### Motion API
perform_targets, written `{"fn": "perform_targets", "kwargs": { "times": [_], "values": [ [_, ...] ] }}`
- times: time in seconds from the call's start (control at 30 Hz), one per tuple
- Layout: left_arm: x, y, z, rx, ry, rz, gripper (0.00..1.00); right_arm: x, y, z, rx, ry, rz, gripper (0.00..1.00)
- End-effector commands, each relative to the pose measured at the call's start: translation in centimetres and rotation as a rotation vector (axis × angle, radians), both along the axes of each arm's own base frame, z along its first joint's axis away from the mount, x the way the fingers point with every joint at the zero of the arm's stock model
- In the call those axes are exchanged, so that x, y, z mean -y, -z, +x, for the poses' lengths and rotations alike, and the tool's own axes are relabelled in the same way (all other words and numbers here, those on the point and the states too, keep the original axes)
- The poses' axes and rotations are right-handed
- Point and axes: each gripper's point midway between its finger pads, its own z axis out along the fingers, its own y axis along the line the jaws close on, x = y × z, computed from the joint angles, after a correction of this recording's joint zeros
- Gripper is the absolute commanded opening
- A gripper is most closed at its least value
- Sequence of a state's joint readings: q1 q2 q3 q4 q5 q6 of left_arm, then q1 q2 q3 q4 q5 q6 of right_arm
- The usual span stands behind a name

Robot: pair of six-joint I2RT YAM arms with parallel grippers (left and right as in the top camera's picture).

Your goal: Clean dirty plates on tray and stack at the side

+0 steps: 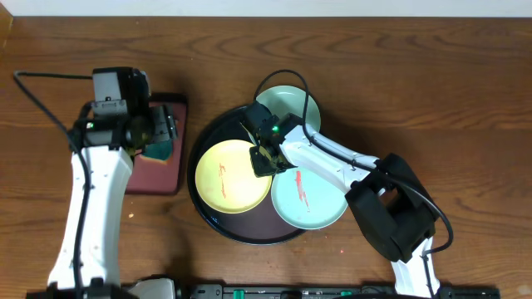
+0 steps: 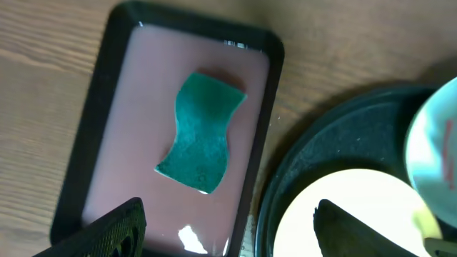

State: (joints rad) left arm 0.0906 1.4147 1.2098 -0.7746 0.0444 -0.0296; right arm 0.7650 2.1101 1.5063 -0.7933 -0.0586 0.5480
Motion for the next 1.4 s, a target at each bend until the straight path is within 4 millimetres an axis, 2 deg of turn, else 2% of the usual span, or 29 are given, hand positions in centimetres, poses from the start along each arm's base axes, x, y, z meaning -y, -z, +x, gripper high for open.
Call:
{"fn": "perform_targets", "kwargs": {
  "times": [0.0,0.17,0.47,0.7,0.83,1.13,1.3,1.37],
  "values": [
    [-0.6,2.0,0.6,-0.052,-0.022,0.009,0.76,-0.5,0.3,0.1,0.005,-0.003,-0.001,0.01],
    [-0.7,4.3,1.7,-0.093,-0.013,0.009,0.75,-0.5,0.4,0.1,0.004,-0.003,-0.002,0.01],
    [-1.0,8.9,2.9,-0.188,0.156,0.081,0.62,-0.5,0.4,0.1,0.005,-0.006,-0.001,0.01],
    [-4.1,11.4,2.8,-0.236,0.126,0.086,0.60,-0.5,0.4,0.1,0.006,-0.011,-0.001,0.01],
    [-2.9,12.6,2.8,-0.242,0.223,0.011,0.60,-0.6,0.3,0.2,0.009,-0.011,0.001,0.01],
    [-3.3,15.9,2.2,-0.328,0.213,0.006,0.59,-0.6,0.3,0.2,0.009,-0.011,0.001,0.01],
    [-3.2,17.0,1.9,-0.354,0.214,-0.002,0.48,-0.6,0.3,0.2,0.009,-0.011,0.002,0.01],
    [-3.2,17.0,2.0,-0.352,0.214,-0.001,0.33,-0.6,0.3,0.2,0.009,-0.011,0.001,0.01]
  ]
}}
